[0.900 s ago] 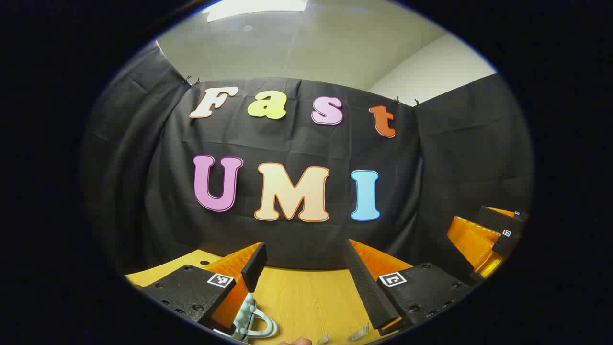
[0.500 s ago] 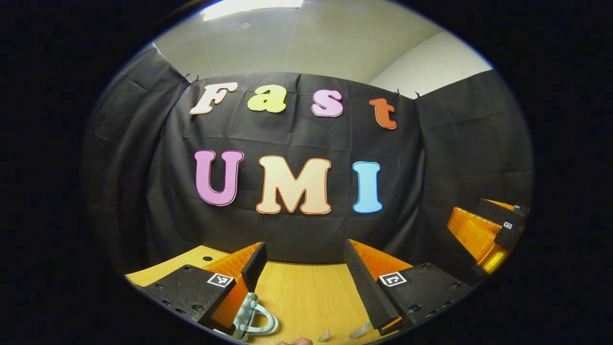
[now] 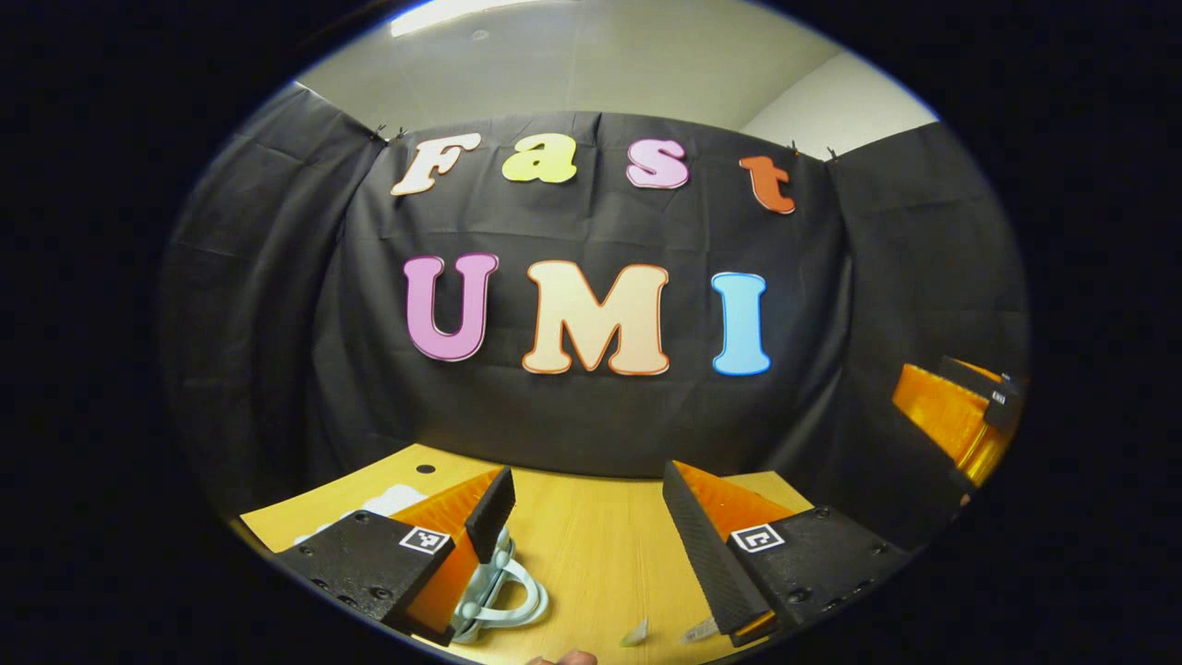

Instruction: First open the suitcase, pack the skin care products into it, and then close the suitcase.

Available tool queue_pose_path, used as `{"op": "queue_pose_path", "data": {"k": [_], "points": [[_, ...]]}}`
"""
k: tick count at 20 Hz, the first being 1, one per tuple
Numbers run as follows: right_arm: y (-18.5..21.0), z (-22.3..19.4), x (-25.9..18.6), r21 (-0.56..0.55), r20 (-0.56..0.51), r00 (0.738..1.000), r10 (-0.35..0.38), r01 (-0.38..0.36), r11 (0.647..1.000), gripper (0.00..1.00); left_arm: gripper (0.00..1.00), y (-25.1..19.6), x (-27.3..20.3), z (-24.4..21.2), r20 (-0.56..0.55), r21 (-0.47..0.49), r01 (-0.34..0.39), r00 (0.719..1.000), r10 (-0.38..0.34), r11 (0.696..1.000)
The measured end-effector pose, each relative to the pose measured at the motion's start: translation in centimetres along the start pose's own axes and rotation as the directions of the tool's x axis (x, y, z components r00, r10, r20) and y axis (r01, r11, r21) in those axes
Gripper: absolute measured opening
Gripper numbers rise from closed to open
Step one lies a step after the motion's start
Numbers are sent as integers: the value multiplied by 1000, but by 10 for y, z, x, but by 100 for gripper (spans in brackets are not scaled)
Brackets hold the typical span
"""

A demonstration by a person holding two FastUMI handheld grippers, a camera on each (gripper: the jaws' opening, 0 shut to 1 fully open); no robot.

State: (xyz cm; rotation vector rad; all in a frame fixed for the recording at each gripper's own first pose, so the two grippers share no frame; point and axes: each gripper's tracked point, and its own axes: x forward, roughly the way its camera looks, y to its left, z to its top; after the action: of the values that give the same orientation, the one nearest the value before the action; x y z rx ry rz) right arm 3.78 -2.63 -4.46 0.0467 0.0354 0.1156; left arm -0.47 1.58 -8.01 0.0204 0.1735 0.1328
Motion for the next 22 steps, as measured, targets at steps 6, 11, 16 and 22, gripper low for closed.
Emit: {"op": "queue_pose_path", "data": {"k": [6,11,16,22], "points": [[4,-18,19,-6,-37,997,-71,70,997,98,95,30,19,-71,-195,64,52,980,-38,997],[13,-32,18,-30,-84,991,-108,106,994,98,95,38,30,-133,-371,22,103,925,-88,994],[8,-43,17,-88,-125,981,-146,136,987,98,95,40,30,-197,-558,-32,112,822,-111,993],[-1,-55,11,-132,-164,970,-182,162,978,98,95,43,39,-236,-663,-23,86,745,-79,996]]}}
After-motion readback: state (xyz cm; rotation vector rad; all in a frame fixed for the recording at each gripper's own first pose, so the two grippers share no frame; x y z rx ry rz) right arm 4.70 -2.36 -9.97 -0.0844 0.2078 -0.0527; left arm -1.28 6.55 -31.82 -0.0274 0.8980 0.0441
